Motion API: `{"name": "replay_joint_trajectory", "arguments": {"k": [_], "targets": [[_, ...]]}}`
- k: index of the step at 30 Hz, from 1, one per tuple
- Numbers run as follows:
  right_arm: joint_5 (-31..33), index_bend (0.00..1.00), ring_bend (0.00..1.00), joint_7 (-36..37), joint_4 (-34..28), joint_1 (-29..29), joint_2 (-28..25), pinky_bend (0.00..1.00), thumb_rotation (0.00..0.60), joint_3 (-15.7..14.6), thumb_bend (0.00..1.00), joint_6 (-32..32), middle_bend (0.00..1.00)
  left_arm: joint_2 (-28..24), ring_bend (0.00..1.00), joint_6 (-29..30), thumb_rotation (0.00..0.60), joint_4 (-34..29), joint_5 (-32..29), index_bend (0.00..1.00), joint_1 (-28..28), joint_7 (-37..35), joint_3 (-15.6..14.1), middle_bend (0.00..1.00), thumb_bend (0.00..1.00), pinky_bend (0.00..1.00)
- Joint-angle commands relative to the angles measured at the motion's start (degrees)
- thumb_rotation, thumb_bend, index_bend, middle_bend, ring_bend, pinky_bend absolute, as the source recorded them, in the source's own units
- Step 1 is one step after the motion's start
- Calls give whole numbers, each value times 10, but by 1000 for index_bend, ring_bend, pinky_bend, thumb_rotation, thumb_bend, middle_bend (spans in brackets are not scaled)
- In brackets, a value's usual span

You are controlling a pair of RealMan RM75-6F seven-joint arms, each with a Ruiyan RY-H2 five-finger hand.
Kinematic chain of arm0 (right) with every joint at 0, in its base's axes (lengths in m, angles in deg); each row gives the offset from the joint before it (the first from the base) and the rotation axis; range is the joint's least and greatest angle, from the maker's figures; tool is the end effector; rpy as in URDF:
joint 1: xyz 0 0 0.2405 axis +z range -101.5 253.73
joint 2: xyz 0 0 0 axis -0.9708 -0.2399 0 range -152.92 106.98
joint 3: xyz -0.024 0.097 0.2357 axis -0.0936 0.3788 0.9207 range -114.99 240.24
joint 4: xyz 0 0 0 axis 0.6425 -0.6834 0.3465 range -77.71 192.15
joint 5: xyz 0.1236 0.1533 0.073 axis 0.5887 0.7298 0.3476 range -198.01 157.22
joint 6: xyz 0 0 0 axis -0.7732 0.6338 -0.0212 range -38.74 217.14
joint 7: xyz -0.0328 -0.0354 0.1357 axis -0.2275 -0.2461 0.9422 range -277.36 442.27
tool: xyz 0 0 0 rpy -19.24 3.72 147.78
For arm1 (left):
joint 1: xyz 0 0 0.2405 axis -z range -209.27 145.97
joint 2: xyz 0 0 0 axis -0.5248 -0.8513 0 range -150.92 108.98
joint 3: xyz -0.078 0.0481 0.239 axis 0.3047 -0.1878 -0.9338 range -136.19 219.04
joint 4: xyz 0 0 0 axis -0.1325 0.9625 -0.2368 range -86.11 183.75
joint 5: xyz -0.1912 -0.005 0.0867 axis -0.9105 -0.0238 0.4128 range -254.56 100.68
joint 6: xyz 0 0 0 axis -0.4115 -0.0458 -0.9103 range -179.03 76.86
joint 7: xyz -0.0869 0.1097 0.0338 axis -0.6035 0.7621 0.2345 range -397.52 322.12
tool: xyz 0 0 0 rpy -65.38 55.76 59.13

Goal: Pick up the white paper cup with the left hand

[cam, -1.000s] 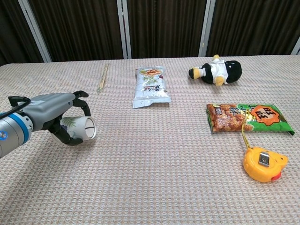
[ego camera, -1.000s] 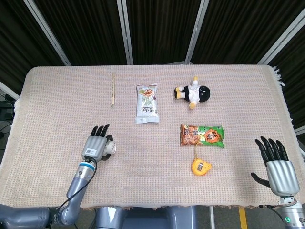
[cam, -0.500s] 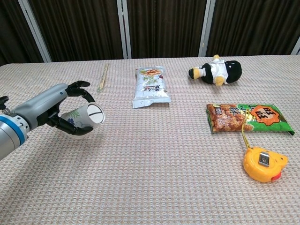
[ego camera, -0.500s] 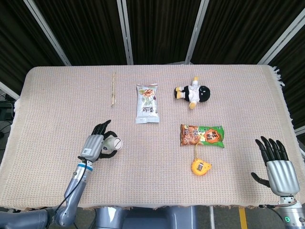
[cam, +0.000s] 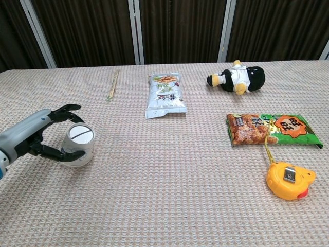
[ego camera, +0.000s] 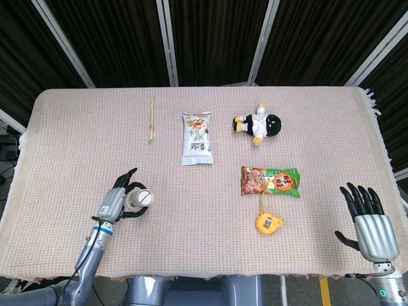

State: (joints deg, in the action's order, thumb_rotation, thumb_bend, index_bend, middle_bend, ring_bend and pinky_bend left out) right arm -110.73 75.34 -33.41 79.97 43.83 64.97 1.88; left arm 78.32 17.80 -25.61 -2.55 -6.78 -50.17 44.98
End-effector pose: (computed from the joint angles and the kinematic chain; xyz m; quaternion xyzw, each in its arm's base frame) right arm -0.3043 -0.1735 0.1464 0.6260 -0.3346 0.3751 0.5962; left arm -0.2284 0.2647 -0.0489 -0.5628 -0.5665 -0.4744 0.3706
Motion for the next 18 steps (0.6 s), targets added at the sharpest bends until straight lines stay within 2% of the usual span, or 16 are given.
{"name": "replay_joint_trajectory", "arguments": {"k": [1,3,4,7,8,13,15,18], "targets": [[0,0,0,-1,0,0,0,0,600,0,51,0,0,-17,0,4,600,18,14,350,-17,-26,-10,0,179,0],[0,0,0,-4,0,0,1,0,600,0,51,1,0,-24,0,4,600,21,17,326,-21,-35,-10,0,178,0],[0,0,0,-4,0,0,2,0,600,-1,51,1,0,-28,0,3,600,22,20,278,-22,-38,-10,0,179,0],[1,0,0,-7,0,0,2,0,600,-1,50,2,0,-38,0,3,600,20,27,57,-25,-45,-11,0,178,0],[1,0,0,-8,0,0,3,0,600,-1,51,3,0,-42,0,4,600,19,29,11,-26,-45,-11,0,176,0],[2,0,0,-8,1,1,3,0,600,0,51,2,0,-63,0,24,600,10,43,0,-36,-28,-11,0,146,0],[3,0,0,-7,2,0,3,0,600,1,51,1,0,-73,0,45,600,10,51,0,-44,-4,-12,0,139,0],[4,0,0,-5,3,0,3,0,600,3,49,0,0,-91,0,90,600,3,58,0,-63,70,-14,0,134,0]]}}
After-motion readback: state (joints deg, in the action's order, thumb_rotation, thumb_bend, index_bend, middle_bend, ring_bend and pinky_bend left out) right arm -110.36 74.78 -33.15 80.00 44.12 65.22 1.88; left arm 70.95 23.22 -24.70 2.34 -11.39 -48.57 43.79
